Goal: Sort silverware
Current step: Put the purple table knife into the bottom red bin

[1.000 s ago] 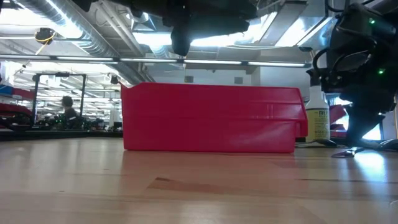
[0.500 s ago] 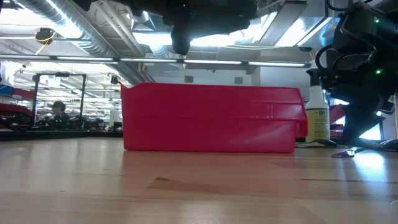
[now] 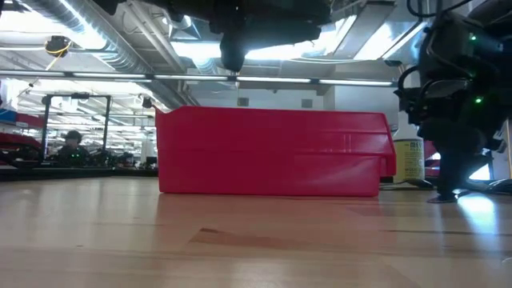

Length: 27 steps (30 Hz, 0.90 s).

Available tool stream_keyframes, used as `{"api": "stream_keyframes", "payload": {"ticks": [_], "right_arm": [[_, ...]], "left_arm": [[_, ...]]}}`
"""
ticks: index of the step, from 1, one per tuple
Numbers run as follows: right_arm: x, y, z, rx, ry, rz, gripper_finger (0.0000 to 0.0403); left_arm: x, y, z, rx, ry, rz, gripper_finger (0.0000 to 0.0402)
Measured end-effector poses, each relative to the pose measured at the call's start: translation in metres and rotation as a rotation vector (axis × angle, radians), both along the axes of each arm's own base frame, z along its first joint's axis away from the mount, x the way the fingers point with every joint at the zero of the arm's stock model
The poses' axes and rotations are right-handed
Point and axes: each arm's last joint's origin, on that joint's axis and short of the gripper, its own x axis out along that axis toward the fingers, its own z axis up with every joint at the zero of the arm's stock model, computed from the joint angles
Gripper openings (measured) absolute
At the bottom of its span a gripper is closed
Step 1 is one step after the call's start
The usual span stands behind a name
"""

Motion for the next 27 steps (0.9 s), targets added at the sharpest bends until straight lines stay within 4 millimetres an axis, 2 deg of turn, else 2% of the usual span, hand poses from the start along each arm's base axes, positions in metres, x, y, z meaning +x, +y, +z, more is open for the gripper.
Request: {"api": "stream_keyframes", "payload": {"ticks": [7,16,20,27], "right_arm": [[0.009,0.007,0.009,0.118,-0.020,0.030,0.0000],[0.015,0.030,0.028,0.086,-0.039,0.117,0.0000],[0.013,0.034,0.027,0.106,-0.008,0.156,0.0000],[0.022,0.039,0.014,0.145,0.016,0.208,0.0000]], "left_arm": [[0.000,0.000,-0.001,-0.008,0.005,0.002,0.0114],[0.000,0.001,0.000,-0.007,0.005,0.004,0.0114],[0.000,0.001,0.000,0.000,0.005,0.003,0.0114],[0.000,0.001,0.000,-0.001,0.004,0.004,0.0114]]}}
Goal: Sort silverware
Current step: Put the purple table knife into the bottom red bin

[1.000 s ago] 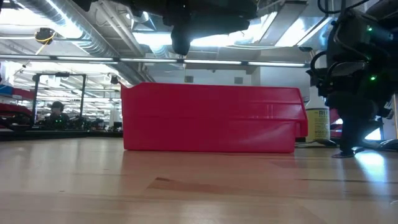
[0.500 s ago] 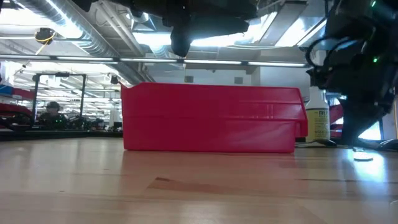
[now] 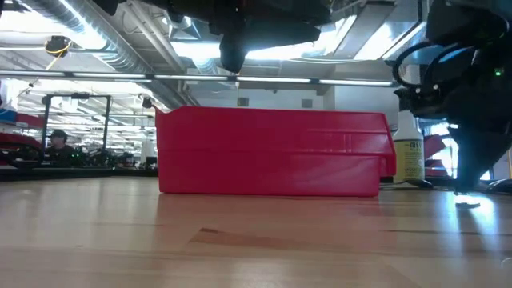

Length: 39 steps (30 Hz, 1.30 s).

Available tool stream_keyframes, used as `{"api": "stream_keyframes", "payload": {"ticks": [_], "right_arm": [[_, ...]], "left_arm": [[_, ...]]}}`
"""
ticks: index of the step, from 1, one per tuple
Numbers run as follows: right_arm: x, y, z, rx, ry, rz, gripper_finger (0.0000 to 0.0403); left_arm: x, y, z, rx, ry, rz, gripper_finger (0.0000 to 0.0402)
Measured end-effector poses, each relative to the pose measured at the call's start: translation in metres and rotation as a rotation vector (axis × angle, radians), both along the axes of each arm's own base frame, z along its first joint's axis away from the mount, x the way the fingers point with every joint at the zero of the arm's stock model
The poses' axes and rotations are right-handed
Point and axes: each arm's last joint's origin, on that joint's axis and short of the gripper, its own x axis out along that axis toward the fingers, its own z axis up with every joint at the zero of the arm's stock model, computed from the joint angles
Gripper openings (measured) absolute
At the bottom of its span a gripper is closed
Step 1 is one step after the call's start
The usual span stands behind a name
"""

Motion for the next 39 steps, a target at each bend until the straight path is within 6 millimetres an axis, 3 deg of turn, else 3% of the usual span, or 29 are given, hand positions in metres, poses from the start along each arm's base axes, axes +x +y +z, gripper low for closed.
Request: {"api": "stream_keyframes", "payload": {"ticks": [10,18,27,33,39], "right_arm": [[0.009,0.008,-0.008,0.025,-0.006,0.028,0.0000],[0.018,0.034,0.002,0.114,-0.128,0.042,0.0000],[0.027,0.064,-0.021,0.129,-0.169,0.048,0.0000],[0.047,0.087,-0.014,0.104,-0.184,0.074,0.0000],[0.081,0.111,-0.011,0.125,-0.195,0.146,0.0000]], "left_arm": [[0.000,0.000,0.000,-0.009,-0.001,0.001,0.0114],[0.000,0.000,0.000,-0.016,-0.002,0.006,0.0114],[-0.001,0.000,0.000,-0.026,-0.005,0.028,0.0114],[-0.003,-0.004,-0.003,-0.013,0.031,0.015,0.0114],[-0.006,-0.012,-0.002,-0.066,0.021,0.002,0.0114]]}}
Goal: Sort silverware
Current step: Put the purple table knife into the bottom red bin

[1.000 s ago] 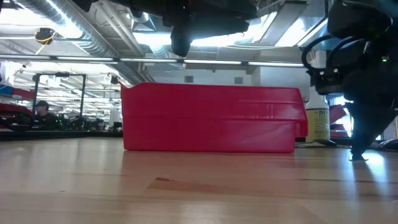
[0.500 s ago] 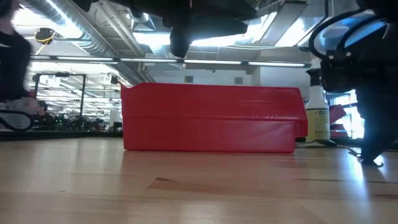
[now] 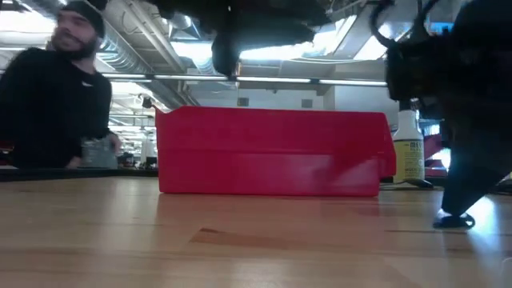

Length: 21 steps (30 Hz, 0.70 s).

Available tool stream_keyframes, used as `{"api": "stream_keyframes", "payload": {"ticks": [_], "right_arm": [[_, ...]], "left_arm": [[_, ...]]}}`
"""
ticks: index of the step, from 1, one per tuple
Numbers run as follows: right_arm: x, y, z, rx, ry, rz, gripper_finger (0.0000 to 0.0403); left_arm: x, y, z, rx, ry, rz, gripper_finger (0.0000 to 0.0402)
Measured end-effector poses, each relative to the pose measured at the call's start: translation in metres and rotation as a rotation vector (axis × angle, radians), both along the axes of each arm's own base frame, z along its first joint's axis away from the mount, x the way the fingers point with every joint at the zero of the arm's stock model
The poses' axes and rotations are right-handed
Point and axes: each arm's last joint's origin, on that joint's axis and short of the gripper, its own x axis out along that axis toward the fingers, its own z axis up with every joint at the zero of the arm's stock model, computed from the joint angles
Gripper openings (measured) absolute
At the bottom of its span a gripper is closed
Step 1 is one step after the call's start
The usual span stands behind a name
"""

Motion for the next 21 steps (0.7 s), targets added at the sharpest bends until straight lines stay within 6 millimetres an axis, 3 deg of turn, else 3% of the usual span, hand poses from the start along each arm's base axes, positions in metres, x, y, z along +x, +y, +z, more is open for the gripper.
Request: {"api": "stream_keyframes", "payload": {"ticks": [5,11,16,21], "right_arm": [[0.034,0.024,0.000,-0.001,-0.025,0.099,0.0000],[0.065,0.045,0.003,-0.056,-0.058,0.122,0.0000],[0.081,0.053,0.022,-0.110,-0.163,0.161,0.0000],[0.090,0.059,0.041,-0.160,-0.233,0.245,0.0003]], "left_arm": [[-0.009,-0.020,-0.003,-0.029,0.039,-0.115,0.0114],[-0.036,-0.067,-0.003,0.028,0.034,-0.248,0.0104],[-0.056,-0.094,-0.004,0.007,0.049,-0.297,0.0087],[-0.065,-0.102,-0.011,-0.006,0.090,-0.263,0.0082]]}}
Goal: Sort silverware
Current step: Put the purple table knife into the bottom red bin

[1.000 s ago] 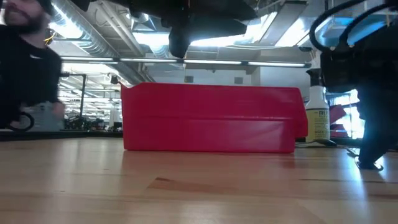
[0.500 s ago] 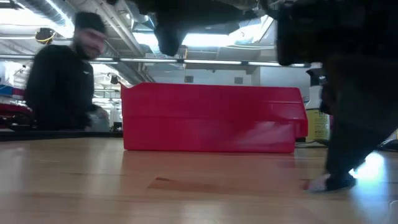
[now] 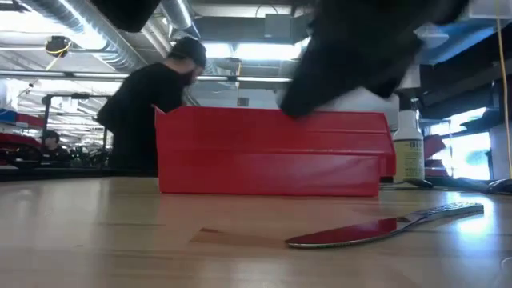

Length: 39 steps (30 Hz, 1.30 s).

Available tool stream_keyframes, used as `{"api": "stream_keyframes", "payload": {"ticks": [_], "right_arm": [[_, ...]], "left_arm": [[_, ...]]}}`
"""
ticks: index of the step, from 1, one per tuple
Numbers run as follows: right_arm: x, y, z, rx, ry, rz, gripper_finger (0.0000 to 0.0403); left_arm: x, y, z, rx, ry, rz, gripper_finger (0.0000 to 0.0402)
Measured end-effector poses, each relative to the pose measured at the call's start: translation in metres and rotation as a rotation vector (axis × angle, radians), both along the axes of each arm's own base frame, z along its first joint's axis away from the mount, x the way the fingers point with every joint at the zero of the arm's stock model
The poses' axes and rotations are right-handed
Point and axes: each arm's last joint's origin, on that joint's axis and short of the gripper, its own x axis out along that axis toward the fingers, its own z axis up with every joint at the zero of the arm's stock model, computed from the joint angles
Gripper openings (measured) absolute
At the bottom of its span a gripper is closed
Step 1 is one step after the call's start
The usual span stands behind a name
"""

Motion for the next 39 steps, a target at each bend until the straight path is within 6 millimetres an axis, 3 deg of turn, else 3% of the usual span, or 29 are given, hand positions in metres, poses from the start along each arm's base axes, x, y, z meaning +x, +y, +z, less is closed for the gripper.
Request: {"api": "stream_keyframes", "payload": {"ticks": [6,10,15,21,26,34,37,39], "right_arm": [[-0.004,-0.001,0.006,-0.115,0.045,0.052,0.0046],[-0.017,0.006,0.015,-0.206,0.054,0.098,0.0080],[-0.049,0.017,0.013,-0.371,0.163,0.141,0.0088],[-0.074,0.027,0.008,-0.474,0.202,0.197,0.0088],[-0.099,0.017,0.006,-0.440,0.181,0.182,0.0088],[-0.138,-0.026,0.004,-0.250,0.035,0.098,0.0091],[-0.145,-0.044,0.002,-0.104,-0.022,0.108,0.0119],[-0.154,-0.055,-0.002,-0.100,-0.045,0.118,0.0152]], "left_arm": [[0.008,-0.008,-0.035,0.015,0.038,0.006,0.0082],[0.019,-0.010,-0.051,-0.007,-0.045,0.061,0.0078],[0.043,-0.002,-0.054,-0.042,-0.165,0.225,0.0034],[0.080,0.007,-0.064,-0.081,-0.154,0.200,0.0002],[0.094,0.012,-0.065,-0.065,-0.173,0.254,0.0000],[0.095,0.011,-0.066,-0.066,-0.153,0.216,0.0000],[0.091,0.006,-0.073,-0.045,-0.083,0.182,0.0000],[0.088,0.005,-0.079,-0.032,-0.032,0.184,0.0000]]}}
